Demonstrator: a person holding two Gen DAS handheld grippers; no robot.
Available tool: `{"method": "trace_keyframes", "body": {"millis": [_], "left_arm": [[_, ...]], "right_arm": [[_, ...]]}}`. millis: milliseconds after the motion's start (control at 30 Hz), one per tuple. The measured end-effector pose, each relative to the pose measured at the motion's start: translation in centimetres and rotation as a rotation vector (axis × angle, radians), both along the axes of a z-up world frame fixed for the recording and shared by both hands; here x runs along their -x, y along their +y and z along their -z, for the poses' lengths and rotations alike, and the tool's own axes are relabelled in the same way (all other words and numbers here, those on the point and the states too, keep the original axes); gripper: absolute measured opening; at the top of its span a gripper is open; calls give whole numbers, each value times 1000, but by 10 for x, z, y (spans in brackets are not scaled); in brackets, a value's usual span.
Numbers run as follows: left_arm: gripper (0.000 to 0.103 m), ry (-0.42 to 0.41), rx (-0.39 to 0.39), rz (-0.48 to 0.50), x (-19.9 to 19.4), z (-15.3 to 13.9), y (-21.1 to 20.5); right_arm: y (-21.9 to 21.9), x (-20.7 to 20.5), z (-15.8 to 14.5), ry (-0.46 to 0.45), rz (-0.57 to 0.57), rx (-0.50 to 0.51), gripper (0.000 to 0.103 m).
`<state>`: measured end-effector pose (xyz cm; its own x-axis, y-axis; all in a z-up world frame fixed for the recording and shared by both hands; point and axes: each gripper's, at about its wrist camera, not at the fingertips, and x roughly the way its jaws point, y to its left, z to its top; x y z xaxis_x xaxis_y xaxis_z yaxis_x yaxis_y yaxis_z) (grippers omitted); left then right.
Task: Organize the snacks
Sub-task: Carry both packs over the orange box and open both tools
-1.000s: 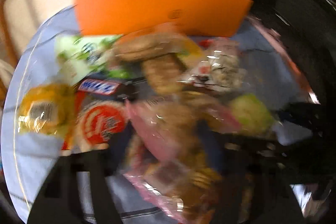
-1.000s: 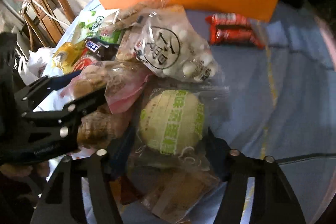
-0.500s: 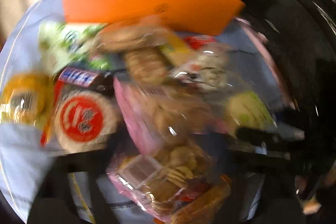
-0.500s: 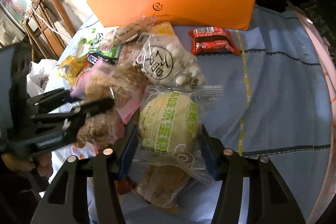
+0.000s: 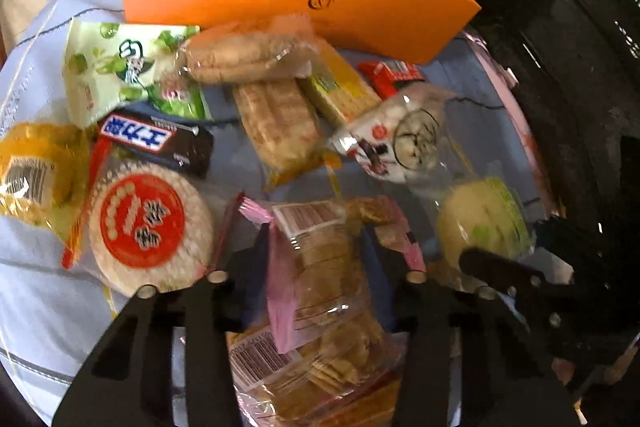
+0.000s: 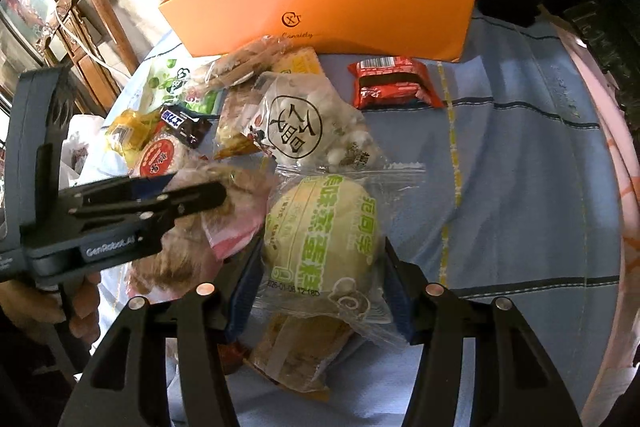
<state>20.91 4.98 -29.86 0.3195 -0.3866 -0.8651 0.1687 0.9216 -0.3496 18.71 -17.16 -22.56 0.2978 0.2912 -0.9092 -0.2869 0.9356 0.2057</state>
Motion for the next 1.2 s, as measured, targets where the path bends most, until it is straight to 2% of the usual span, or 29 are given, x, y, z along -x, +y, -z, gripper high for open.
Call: {"method": "trace_keyframes", "body": {"millis": [133, 367, 600, 933, 1200], "left_arm": [[34, -30, 12, 13, 13, -8, 9], [33, -99, 31, -18, 26, -27, 27], [33, -170, 73, -50, 42, -62, 51], [33, -329, 124, -80, 50, -136, 63], [33, -452, 119, -91, 35, -199, 71]], "right_arm": [[-1, 2, -1, -5, -4, -5, 57], [1, 3, -14, -34, 3, -21, 57], [0, 11, -40, -83, 4, -50, 57], [-10, 15, -120, -248, 4, -118, 57], [-16, -13, -194, -408, 7, -114, 57]]}}
